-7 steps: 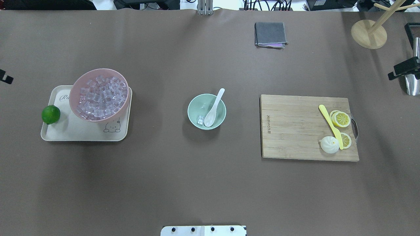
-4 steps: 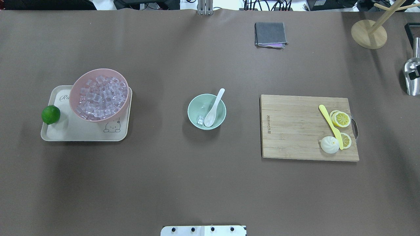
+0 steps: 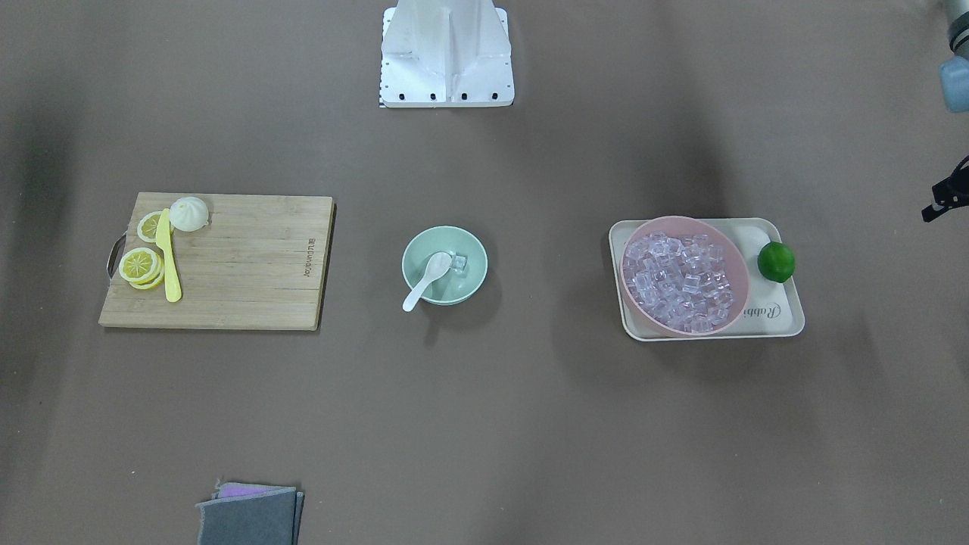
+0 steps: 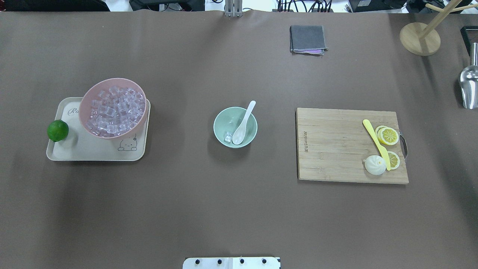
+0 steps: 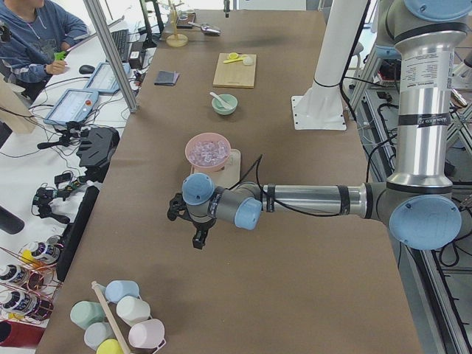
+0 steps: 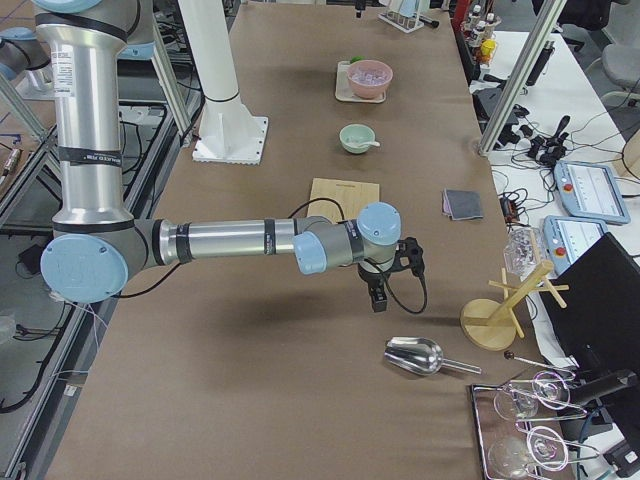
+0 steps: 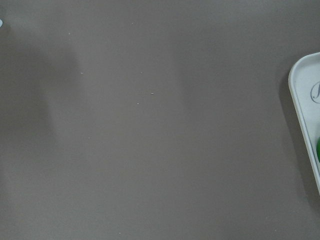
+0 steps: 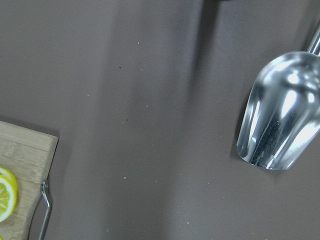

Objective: Put spoon and ice into bowl

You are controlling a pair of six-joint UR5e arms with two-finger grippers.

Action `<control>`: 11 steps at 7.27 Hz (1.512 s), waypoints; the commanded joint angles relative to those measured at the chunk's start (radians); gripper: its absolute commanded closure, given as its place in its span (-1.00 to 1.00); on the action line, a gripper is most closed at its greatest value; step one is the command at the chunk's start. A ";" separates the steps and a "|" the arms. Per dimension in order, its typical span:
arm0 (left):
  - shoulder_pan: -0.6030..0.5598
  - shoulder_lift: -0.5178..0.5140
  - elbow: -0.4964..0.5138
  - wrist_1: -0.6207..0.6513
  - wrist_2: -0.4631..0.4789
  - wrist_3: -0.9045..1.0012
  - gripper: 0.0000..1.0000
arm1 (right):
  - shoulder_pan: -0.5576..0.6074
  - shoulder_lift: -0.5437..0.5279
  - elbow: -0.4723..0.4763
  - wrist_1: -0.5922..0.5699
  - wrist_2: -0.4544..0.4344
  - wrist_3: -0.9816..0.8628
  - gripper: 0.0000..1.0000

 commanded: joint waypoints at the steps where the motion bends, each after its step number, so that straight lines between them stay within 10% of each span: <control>1: -0.001 0.009 -0.145 0.216 -0.007 0.005 -0.96 | 0.018 0.001 -0.026 0.002 -0.008 -0.016 -1.00; 11: -0.005 -0.013 -0.040 0.209 0.020 0.007 -0.96 | 0.046 -0.010 -0.018 0.011 0.011 -0.015 -1.00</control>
